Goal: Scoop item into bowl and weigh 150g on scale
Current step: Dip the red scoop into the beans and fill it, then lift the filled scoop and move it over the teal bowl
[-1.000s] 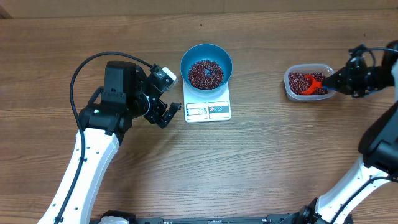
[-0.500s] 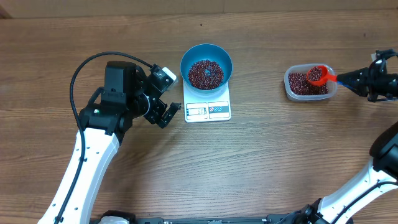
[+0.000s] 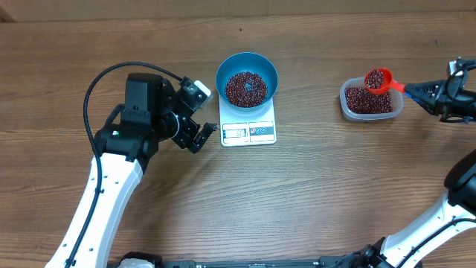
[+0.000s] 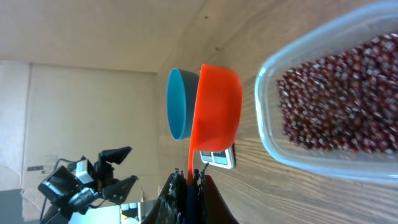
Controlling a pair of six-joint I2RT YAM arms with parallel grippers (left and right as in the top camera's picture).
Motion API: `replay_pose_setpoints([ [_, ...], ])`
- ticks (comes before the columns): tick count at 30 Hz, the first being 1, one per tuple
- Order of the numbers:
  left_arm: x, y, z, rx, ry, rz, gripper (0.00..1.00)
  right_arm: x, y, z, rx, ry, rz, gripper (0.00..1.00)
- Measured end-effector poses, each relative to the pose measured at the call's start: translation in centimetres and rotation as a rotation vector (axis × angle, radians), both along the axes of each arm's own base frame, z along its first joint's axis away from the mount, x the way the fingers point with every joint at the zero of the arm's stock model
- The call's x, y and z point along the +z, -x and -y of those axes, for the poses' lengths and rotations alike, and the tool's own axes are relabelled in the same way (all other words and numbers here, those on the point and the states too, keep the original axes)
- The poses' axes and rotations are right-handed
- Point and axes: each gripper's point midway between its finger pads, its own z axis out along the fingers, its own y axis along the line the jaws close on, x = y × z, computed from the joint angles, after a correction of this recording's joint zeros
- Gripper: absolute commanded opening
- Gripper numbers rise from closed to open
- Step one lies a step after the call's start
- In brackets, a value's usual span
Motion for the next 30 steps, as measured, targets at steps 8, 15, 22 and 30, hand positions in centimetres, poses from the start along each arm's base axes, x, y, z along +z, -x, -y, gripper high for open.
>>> replay_pose_setpoints([
  [8,0.0,0.0,0.0,0.000,0.000,0.001,1.00,1.9,-1.0,-0.3,-0.028,-0.070,0.106,0.04],
  [15,0.0,0.0,0.0,0.000,0.000,0.000,1.00,3.0,-2.2,-3.0,0.014,-0.125,0.149,0.04],
  [22,0.0,0.0,0.0,0.000,0.000,0.000,1.00,3.1,-2.8,-9.2,0.161,-0.138,0.141,0.04],
  [30,0.0,0.0,0.0,0.000,0.000,0.000,1.00,3.0,-2.2,-16.8,0.347,-0.148,0.121,0.04],
])
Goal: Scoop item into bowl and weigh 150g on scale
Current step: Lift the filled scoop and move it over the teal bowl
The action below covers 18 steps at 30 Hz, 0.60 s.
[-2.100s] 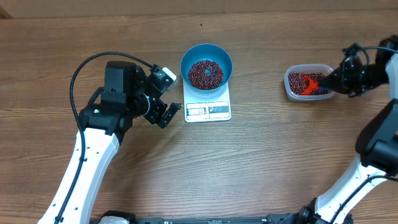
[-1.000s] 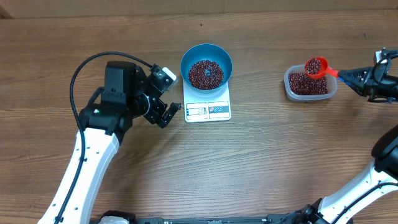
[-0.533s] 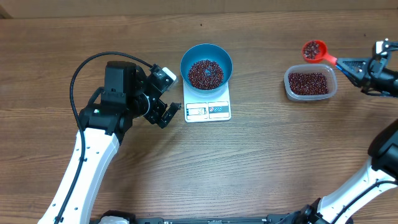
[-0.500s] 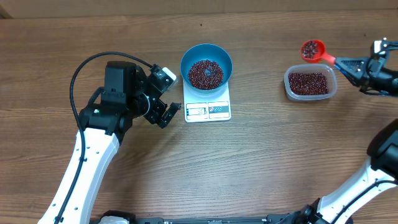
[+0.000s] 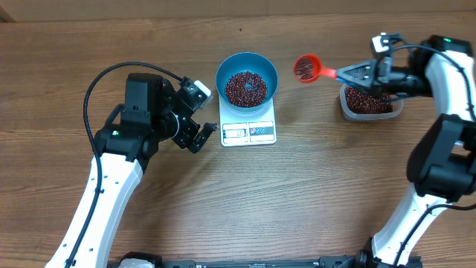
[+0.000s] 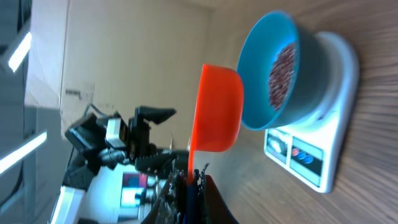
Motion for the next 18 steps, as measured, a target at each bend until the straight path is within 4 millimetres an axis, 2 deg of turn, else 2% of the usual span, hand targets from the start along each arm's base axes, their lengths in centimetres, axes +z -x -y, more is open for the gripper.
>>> replay_pose_setpoints([
  [7,0.0,0.0,0.0,0.000,0.000,0.000,0.99,-0.3,1.2,-6.0,0.153,0.015,0.021,0.04],
  [13,0.0,0.0,0.0,0.000,0.000,-0.001,1.00,-2.6,-0.1,-8.5,0.205,0.134,0.046,0.04],
  [18,0.0,0.0,0.0,0.000,0.000,0.000,1.00,-4.1,-0.4,-10.7,0.225,0.227,-0.007,0.04],
])
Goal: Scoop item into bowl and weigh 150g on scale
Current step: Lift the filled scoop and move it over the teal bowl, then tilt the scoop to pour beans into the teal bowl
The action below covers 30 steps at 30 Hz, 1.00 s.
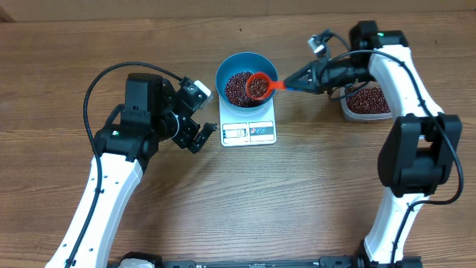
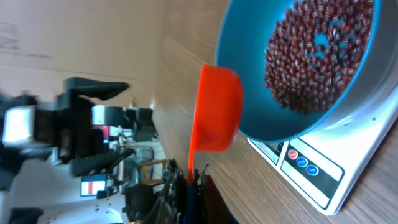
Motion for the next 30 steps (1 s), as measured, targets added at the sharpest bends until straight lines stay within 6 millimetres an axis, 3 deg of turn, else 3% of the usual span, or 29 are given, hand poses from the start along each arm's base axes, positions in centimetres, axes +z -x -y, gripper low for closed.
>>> replay_pose_setpoints([
  [7,0.0,0.0,0.0,0.000,0.000,0.000,1.00,0.5,-0.9,-2.5,0.002,0.202,0.023,0.04],
  [17,0.0,0.0,0.0,0.000,0.000,0.000,1.00,3.1,-3.5,-3.5,-0.103,0.585,0.219,0.04],
  [30,0.0,0.0,0.0,0.000,0.000,0.000,0.99,4.2,-3.7,-4.4,-0.169,1.038,0.473,0.04],
])
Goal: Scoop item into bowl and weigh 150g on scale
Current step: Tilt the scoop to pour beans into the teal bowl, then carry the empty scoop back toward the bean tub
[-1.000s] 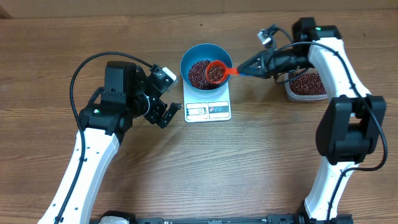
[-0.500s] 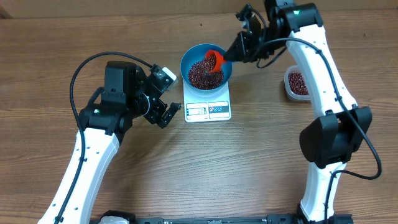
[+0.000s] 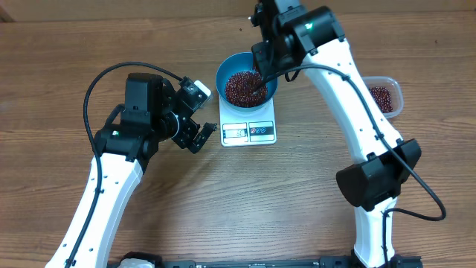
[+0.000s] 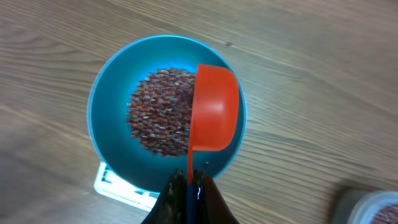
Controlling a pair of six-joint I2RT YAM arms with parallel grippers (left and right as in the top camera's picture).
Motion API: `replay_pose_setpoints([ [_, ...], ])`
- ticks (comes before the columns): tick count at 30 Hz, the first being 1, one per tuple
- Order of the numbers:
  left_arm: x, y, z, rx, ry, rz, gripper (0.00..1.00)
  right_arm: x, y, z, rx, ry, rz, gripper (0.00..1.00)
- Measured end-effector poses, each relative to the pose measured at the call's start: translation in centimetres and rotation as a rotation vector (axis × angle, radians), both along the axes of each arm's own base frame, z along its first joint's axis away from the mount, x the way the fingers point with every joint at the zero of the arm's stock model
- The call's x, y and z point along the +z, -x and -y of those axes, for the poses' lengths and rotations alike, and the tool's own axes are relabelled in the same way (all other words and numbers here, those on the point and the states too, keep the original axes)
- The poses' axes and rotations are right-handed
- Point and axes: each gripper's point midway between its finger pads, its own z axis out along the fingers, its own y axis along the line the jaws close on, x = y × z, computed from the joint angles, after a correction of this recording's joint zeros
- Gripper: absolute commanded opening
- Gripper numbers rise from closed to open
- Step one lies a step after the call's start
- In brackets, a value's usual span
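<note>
A blue bowl [image 3: 223,74] [image 4: 99,93] holding red beans [image 4: 158,118] stands on the white scale [image 3: 248,132]. My right gripper [image 4: 189,175] is shut on the handle of the orange scoop [image 4: 214,115]. The scoop hangs over the right half of the bowl, its rounded underside turned up toward the wrist camera, so its hollow is hidden. In the overhead view the right arm covers the bowl's far right rim and the scoop. My left gripper [image 3: 201,135] stands open left of the scale, holding nothing.
A clear tub [image 3: 383,97] [image 4: 373,208] with more red beans stands to the right of the scale. The scale's display and buttons [image 3: 248,132] face the front. The left arm's black cable loops above its wrist.
The scoop was upright with beans in it over the bowl's right side; now it is turned over above the bowl. The right wrist has swung over the bowl's far side. The left arm is still.
The right gripper first held the filled scoop over the bean tub at the right. Then the scoop was between tub and bowl, then over the bowl's right rim with beans in it. Now it is upside down over the bowl. The left arm stayed put throughout.
</note>
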Motion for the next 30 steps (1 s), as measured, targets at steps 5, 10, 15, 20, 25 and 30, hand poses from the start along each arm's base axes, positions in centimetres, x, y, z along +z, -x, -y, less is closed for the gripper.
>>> replay_pose_setpoints([
  [5,0.0,0.0,0.0,0.000,0.000,0.000,1.00,0.4,0.4,-0.1,-0.006,0.123,0.057,0.04],
  [10,0.0,0.0,0.0,0.000,0.000,0.000,1.00,0.9,1.0,-0.6,0.000,0.228,0.108,0.04],
  [15,0.0,0.0,0.0,0.000,0.000,0.000,0.99,1.2,1.4,-1.2,0.008,0.268,0.136,0.04],
  [20,0.0,0.0,0.0,0.000,0.000,0.000,1.00,1.1,1.4,-1.3,0.012,0.255,0.129,0.04],
  [25,0.0,0.0,0.0,0.000,0.000,0.000,1.00,0.7,1.8,-2.1,0.039,0.180,0.086,0.04],
  [30,0.0,0.0,0.0,0.000,0.000,0.000,1.00,2.1,1.2,0.8,0.007,0.029,0.027,0.04],
])
